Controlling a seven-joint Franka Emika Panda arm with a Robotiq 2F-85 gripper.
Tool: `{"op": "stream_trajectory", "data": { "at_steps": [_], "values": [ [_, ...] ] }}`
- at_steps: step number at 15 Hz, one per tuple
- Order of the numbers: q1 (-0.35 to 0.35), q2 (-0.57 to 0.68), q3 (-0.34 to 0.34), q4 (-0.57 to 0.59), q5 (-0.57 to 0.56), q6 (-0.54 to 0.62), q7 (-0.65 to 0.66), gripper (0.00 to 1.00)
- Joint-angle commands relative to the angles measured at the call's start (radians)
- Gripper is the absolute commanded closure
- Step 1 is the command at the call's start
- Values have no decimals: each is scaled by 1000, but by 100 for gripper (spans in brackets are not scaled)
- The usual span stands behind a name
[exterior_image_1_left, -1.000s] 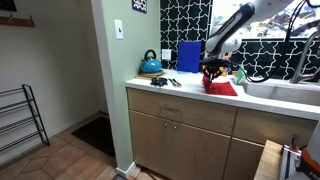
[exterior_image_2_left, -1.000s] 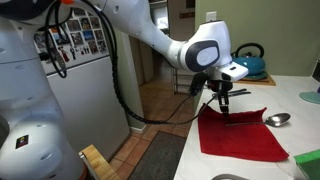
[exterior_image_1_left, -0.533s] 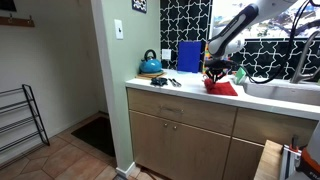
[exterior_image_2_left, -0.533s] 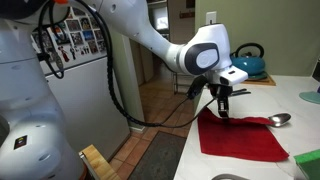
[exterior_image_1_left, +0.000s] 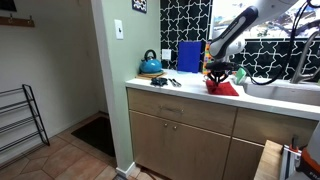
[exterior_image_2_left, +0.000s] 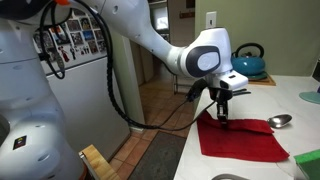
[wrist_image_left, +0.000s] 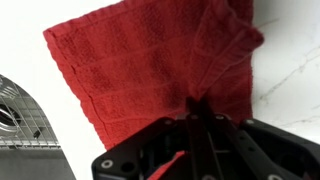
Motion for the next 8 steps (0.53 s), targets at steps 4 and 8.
{"op": "stream_trajectory", "data": {
  "at_steps": [4,8],
  "values": [
    [-6,51,0,16,-1,-13,-18,99],
    [-6,31,-3,12,2,-15,-41,54]
  ]
}}
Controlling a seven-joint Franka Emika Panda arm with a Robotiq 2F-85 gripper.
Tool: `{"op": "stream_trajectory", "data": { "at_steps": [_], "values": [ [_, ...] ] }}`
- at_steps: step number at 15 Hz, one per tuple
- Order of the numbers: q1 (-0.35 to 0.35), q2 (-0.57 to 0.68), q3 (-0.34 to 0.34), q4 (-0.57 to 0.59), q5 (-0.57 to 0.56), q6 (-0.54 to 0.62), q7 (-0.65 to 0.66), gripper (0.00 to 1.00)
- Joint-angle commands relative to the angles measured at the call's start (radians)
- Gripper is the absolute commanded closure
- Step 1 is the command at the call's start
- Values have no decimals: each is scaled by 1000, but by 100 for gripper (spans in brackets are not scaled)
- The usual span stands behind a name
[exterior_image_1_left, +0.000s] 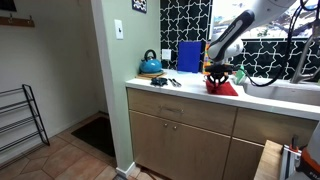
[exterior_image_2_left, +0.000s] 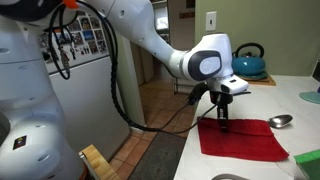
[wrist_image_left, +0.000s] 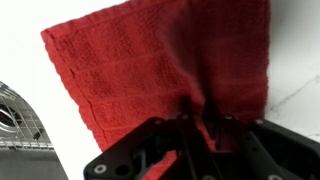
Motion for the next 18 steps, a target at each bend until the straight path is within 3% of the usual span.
{"op": "stream_trajectory", "data": {
  "at_steps": [1,7,14,18],
  "values": [
    [-7,-16,-5,0,-4,-17,-33,48],
    [-32,-53,-16,-6,15,-19,-150,1],
    [-95,-64,-49,-23,157,0,-476,0],
    [-125,-56,-71,-21,234,5,-576,0]
  ]
}}
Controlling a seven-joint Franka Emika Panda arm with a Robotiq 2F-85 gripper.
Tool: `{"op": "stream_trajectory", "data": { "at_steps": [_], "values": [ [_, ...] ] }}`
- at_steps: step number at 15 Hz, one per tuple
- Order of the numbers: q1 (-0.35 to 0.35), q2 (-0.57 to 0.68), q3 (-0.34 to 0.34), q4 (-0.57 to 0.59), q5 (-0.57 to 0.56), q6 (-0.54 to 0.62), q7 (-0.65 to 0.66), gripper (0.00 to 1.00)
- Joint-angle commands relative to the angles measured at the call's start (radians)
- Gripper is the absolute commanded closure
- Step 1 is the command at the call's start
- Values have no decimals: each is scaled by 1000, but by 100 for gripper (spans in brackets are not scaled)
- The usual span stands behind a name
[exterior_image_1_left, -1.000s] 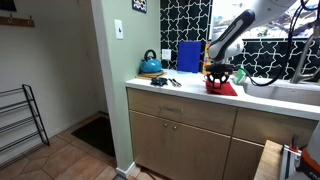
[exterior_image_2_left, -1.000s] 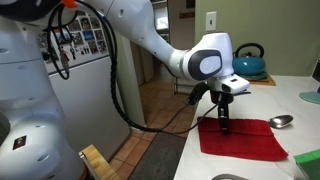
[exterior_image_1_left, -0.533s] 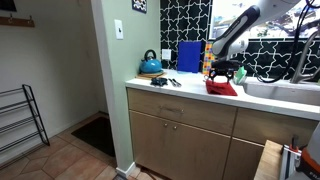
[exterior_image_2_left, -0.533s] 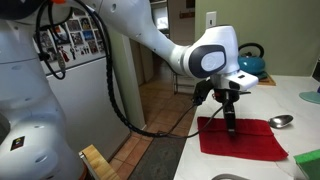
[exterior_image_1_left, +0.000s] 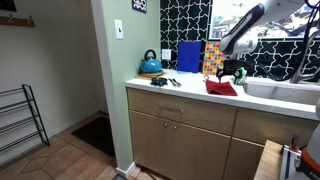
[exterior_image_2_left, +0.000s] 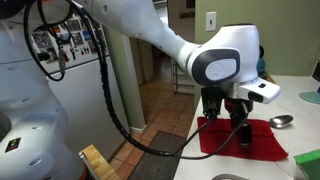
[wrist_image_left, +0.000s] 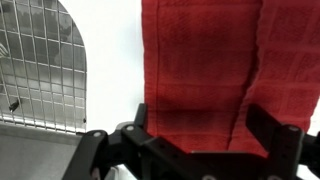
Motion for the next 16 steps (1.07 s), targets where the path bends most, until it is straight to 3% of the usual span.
{"op": "stream_trajectory", "data": {
  "at_steps": [1,2,7,16],
  "values": [
    [-26,-10,-16,-13,81,-7,-66,0],
    [-15,2,-9,5,39,-4,-35,0],
    [-20,13,-14,8,40,3,-31,0],
    [-47,67,-24,4,116,51,-164,0]
  ]
}}
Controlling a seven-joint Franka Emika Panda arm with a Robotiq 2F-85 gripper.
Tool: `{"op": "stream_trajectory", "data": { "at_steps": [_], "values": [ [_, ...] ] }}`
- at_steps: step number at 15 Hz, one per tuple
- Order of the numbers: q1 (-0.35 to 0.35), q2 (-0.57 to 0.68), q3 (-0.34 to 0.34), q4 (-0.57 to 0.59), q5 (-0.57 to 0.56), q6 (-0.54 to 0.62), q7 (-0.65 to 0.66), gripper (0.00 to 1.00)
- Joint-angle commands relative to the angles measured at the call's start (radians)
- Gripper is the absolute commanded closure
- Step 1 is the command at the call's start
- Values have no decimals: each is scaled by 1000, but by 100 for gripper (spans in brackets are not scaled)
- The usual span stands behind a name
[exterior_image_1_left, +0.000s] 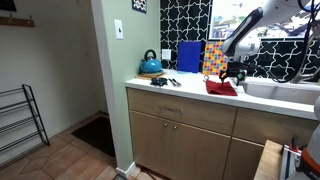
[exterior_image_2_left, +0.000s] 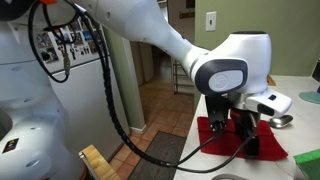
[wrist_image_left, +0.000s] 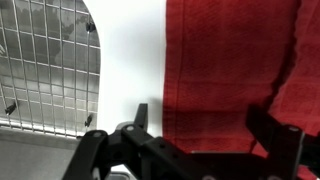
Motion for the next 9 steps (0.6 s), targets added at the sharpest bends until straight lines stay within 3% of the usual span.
{"op": "stream_trajectory", "data": {
  "at_steps": [1,5,6,7,9],
  "values": [
    [-20,32,-6,3,55,21,-72,0],
    [-41,64,-6,15,128,26,-131,0],
    [-48,72,-2,21,161,23,-152,4],
    [-53,80,0,24,189,29,-169,17],
    [-60,90,2,35,228,27,-196,25]
  ]
}}
